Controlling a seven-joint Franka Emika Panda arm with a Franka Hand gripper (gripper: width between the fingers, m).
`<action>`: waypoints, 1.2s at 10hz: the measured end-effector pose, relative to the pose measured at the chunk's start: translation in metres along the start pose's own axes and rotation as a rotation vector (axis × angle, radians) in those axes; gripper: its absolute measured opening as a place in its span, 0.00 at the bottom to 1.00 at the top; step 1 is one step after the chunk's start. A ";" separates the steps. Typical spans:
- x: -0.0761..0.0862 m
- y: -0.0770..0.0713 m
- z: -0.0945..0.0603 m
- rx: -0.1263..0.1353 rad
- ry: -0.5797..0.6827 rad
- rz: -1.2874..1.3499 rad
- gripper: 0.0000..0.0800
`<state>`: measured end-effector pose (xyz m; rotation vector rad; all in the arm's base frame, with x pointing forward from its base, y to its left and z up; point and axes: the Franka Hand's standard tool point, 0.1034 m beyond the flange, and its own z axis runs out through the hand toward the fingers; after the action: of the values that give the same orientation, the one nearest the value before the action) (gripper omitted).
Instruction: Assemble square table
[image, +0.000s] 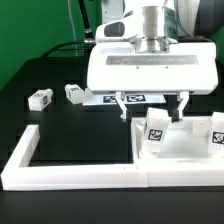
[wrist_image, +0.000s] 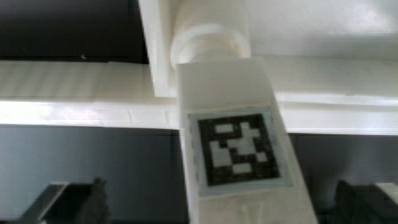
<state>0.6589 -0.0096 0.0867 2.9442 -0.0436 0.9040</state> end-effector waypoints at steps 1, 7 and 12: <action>0.000 0.000 0.000 0.000 0.000 0.000 0.81; 0.002 -0.007 -0.001 0.063 -0.147 0.047 0.81; 0.009 -0.011 0.001 0.150 -0.482 0.116 0.81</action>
Offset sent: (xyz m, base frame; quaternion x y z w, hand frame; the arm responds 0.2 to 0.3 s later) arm 0.0000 0.0000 0.0000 0.0000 0.0000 0.0000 1.0000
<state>0.6672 0.0008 0.0906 3.2538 -0.1760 0.1925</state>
